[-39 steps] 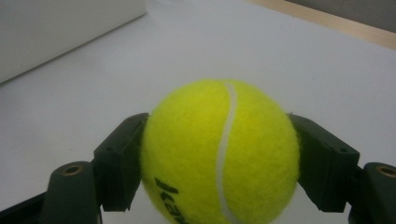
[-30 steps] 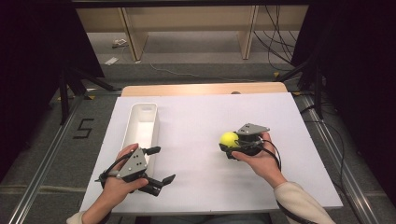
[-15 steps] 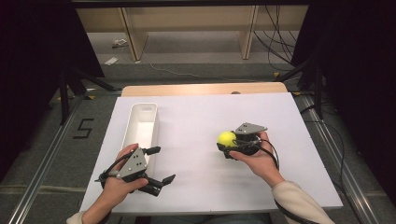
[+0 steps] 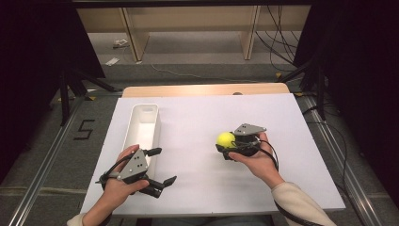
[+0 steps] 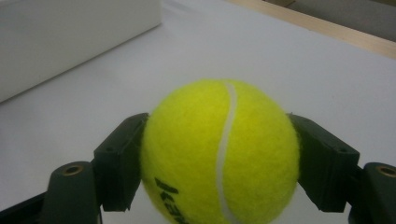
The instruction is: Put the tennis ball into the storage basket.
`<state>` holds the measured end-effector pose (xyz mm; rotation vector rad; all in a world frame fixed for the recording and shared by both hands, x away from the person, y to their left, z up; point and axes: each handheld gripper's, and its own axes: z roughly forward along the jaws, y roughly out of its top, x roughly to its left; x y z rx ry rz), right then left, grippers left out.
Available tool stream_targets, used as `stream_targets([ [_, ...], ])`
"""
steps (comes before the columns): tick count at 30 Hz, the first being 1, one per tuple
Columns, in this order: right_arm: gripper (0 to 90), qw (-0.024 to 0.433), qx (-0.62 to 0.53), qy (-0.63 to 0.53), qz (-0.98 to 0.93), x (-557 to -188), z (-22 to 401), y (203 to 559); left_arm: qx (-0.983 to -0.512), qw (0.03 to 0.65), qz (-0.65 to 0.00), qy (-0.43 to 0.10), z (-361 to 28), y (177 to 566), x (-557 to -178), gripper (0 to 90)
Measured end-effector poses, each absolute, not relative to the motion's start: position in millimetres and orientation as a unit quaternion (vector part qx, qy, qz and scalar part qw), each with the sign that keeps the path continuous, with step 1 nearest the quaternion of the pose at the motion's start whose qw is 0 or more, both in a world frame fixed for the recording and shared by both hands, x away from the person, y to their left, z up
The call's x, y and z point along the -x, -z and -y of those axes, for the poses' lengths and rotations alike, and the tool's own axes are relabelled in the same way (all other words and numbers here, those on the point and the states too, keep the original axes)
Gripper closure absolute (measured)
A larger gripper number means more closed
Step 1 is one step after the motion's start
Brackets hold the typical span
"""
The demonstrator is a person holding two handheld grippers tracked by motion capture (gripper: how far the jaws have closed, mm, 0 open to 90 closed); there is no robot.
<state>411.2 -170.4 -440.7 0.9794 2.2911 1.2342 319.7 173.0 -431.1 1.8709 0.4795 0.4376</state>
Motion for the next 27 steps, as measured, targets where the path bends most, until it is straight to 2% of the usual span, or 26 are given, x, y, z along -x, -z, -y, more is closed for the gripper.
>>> stream_targets([
  [27,26.2,0.176,-0.336,-0.441,-0.814,-413,159,440,-0.790,0.549,-0.202,-0.184,-173,431,-320,0.0],
])
